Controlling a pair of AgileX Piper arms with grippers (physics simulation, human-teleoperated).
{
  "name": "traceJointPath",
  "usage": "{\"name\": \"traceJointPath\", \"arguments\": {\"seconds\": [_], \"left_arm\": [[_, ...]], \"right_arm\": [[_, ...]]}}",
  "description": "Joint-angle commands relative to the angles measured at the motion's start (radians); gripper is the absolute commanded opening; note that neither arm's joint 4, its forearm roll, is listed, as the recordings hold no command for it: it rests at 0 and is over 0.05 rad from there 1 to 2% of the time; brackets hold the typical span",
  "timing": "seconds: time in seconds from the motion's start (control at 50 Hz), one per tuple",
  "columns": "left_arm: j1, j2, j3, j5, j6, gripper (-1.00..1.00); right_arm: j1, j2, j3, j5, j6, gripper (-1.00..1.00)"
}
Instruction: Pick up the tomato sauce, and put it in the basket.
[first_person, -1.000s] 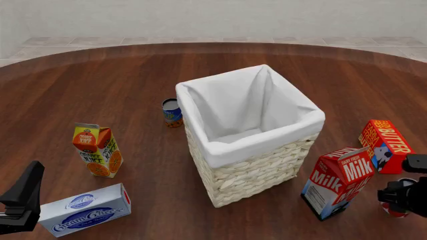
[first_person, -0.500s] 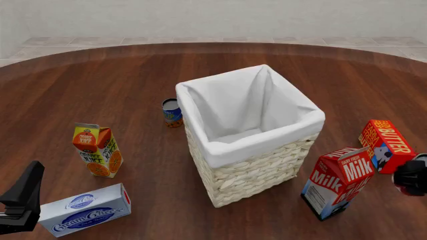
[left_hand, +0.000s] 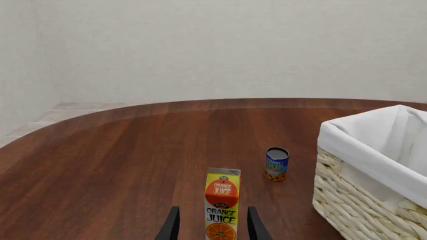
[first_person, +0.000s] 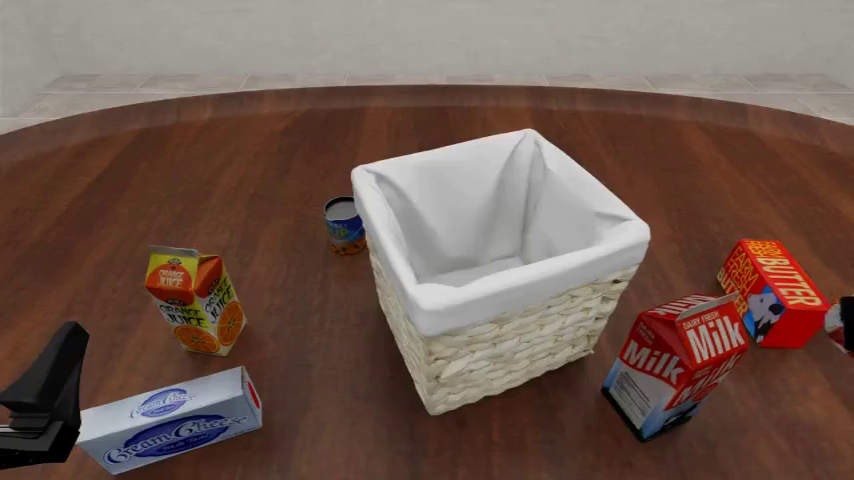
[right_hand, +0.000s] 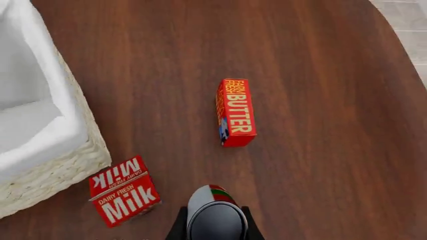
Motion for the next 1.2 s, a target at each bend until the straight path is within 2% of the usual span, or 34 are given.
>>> {"name": "traceJointPath", "arguments": {"seconds": [0.02, 0.42, 0.48, 0.6, 0.86, 1.2], "left_arm": [[0.0, 0.0, 0.0, 0.0, -0.001, 1.0], [0.0, 0.0, 0.0, 0.0, 0.0, 1.0], [0.0, 0.0, 0.0, 0.0, 0.0, 1.0], [0.0, 0.0, 0.0, 0.0, 0.0, 1.0], [0.0, 0.0, 0.0, 0.0, 0.0, 1.0], [0.0, 0.0, 0.0, 0.0, 0.0, 1.0]], "right_arm": [[0.026, -0.047, -0.118, 0.102, 0.005, -1.0], [0.11, -0.031, -0.309, 0.224, 0.014, -1.0], [0.131, -0.025, -0.316, 0.238, 0.037, -1.0], [0.154, -0.003, -0.373, 0.259, 0.029, -1.0], [0.218, 0.042, -0.448, 0.278, 0.024, -1.0], [0.309, 0.101, -0.5, 0.257, 0.026, -1.0]]}}
